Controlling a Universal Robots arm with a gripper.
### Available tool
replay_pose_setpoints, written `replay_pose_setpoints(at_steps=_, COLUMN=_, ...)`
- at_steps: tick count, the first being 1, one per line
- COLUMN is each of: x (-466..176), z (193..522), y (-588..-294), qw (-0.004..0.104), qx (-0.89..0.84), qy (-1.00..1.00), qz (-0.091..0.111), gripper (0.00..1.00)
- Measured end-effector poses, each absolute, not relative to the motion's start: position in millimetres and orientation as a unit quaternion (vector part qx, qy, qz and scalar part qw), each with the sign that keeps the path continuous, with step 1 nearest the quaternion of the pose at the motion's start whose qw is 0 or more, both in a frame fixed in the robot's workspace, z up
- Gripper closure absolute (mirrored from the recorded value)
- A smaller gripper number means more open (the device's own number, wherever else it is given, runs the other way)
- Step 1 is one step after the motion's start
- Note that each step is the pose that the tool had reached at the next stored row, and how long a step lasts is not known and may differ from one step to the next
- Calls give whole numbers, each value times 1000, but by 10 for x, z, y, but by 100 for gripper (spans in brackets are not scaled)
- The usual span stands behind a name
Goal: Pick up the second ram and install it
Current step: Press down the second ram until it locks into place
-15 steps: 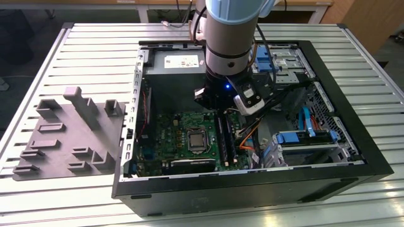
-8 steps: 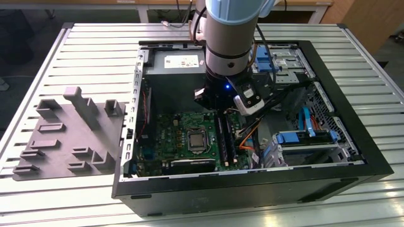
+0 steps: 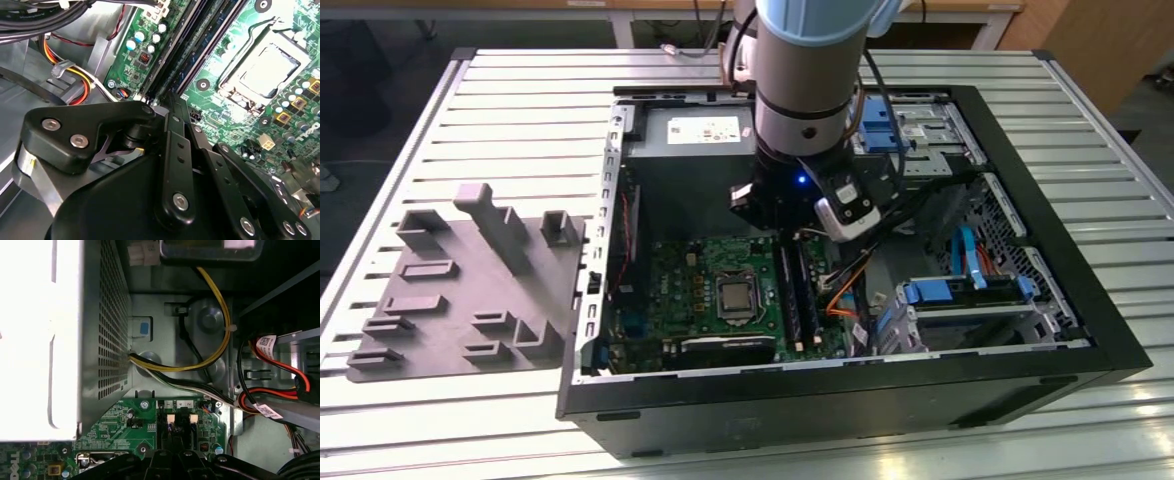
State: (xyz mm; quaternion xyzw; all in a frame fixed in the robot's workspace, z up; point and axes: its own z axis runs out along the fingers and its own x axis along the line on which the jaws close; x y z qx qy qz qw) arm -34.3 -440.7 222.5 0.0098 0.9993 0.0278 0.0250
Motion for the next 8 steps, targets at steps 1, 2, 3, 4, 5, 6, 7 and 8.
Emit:
replay_pose_setpoints(at_steps=1, x=-343, z=2237, y=-4406, qw=25, qx=10, qy=999, qz=28, gripper=89)
replay_pose_setpoints(at_steps=2, x=-343, z=2250, y=-4406, qw=25, qx=10, qy=999, qz=27, gripper=89)
replay_pose_setpoints(at_steps=3, x=-343, z=2263, y=-4406, qw=25, qx=10, qy=999, qz=27, gripper=89)
replay_pose_setpoints(at_steps=4, x=-343, z=2276, y=-4405, qw=25, qx=10, qy=999, qz=27, gripper=89)
replay_pose_setpoints(at_steps=5, x=-343, z=2289, y=-4405, qw=25, qx=10, qy=999, qz=27, gripper=89)
replay_pose_setpoints(at_steps=6, x=-343, z=2298, y=-4405, qw=25, qx=10, qy=999, qz=27, gripper=89)
replay_pose_setpoints(at_steps=7, x=-343, z=2305, y=-4404, qw=25, qx=10, qy=999, qz=27, gripper=89)
replay_pose_setpoints(at_steps=8, x=-343, z=2315, y=-4404, qw=25, qx=10, qy=999, qz=27, gripper=89)
